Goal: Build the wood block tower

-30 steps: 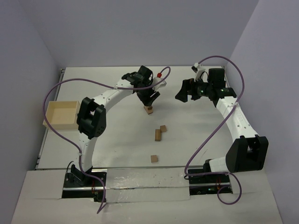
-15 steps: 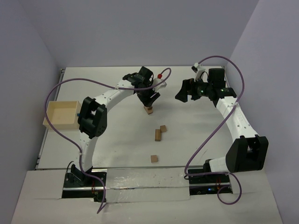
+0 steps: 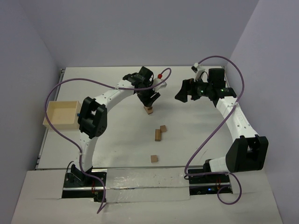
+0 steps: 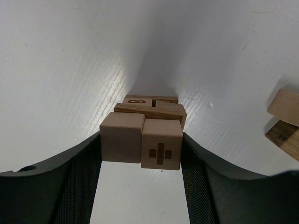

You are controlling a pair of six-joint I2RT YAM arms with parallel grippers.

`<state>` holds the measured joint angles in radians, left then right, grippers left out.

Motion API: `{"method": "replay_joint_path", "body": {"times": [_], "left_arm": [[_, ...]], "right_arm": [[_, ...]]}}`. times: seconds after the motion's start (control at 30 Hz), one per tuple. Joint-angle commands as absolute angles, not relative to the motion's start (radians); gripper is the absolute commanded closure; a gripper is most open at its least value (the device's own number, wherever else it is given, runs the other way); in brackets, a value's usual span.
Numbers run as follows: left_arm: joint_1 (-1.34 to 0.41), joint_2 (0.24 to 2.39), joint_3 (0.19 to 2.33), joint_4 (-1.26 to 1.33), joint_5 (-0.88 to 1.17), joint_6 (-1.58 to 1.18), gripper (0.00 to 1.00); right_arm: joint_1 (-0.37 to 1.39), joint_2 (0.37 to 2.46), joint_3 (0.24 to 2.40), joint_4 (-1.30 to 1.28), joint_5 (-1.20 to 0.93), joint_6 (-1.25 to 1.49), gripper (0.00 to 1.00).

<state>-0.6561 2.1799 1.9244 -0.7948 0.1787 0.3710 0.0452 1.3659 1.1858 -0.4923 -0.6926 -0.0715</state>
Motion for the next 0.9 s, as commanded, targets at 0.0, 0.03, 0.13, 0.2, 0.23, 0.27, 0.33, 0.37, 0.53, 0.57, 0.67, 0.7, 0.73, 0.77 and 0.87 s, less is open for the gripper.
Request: {"method": "replay_joint_path", "body": {"times": [0.0,0.03,0.13,0.2,0.23,0.27,0.33,0.37,0.53,0.57,0.67,0.7,0.73,0.77,0.87], "left_arm": [[-0.669,2.181,1.933,-0.750,0.178,0.377,0.61],[-0.669,2.180,1.932,-0.750,0.178,0.377,0.60],[-0.669,2.177,1.923,-0.743,0.172,0.376,0.57],[-0.670,2.175,1.917,-0.738,0.173,0.376,0.56],[-0.670,2.176,1.916,-0.737,0.173,0.376,0.56],[-0.670,2.177,1.917,-0.738,0.173,0.376,0.56],[-0.670,2.177,1.917,-0.739,0.173,0.377,0.55],[-0.670,2.177,1.917,-0.739,0.173,0.376,0.55],[-0.670,2.178,1.916,-0.742,0.172,0.379,0.54],[-0.670,2.178,1.916,-0.742,0.173,0.379,0.54],[-0.671,2.174,1.912,-0.743,0.174,0.380,0.53],[-0.672,2.172,1.910,-0.742,0.175,0.380,0.53],[-0.670,2.170,1.910,-0.743,0.173,0.381,0.53],[-0.672,2.169,1.907,-0.744,0.175,0.384,0.53],[-0.673,2.162,1.899,-0.743,0.176,0.390,0.53]], "right_arm": [[0.038,1.376,1.241,-0.476,-0.708,-0.069,0.00],[0.038,1.376,1.241,-0.476,-0.710,-0.069,0.00],[0.037,1.376,1.242,-0.477,-0.709,-0.072,0.00],[0.037,1.378,1.243,-0.479,-0.712,-0.072,0.00],[0.038,1.378,1.243,-0.479,-0.712,-0.073,0.00],[0.038,1.378,1.243,-0.479,-0.712,-0.074,0.00],[0.038,1.378,1.243,-0.480,-0.712,-0.074,0.00],[0.040,1.378,1.243,-0.480,-0.713,-0.074,0.00],[0.038,1.378,1.244,-0.479,-0.715,-0.075,0.00],[0.038,1.378,1.244,-0.481,-0.716,-0.075,0.00],[0.037,1.379,1.244,-0.482,-0.716,-0.076,0.00],[0.038,1.379,1.244,-0.482,-0.716,-0.077,0.00],[0.038,1.379,1.244,-0.482,-0.716,-0.077,0.00],[0.038,1.380,1.244,-0.482,-0.718,-0.077,0.00],[0.038,1.381,1.245,-0.482,-0.721,-0.077,0.00]]}}
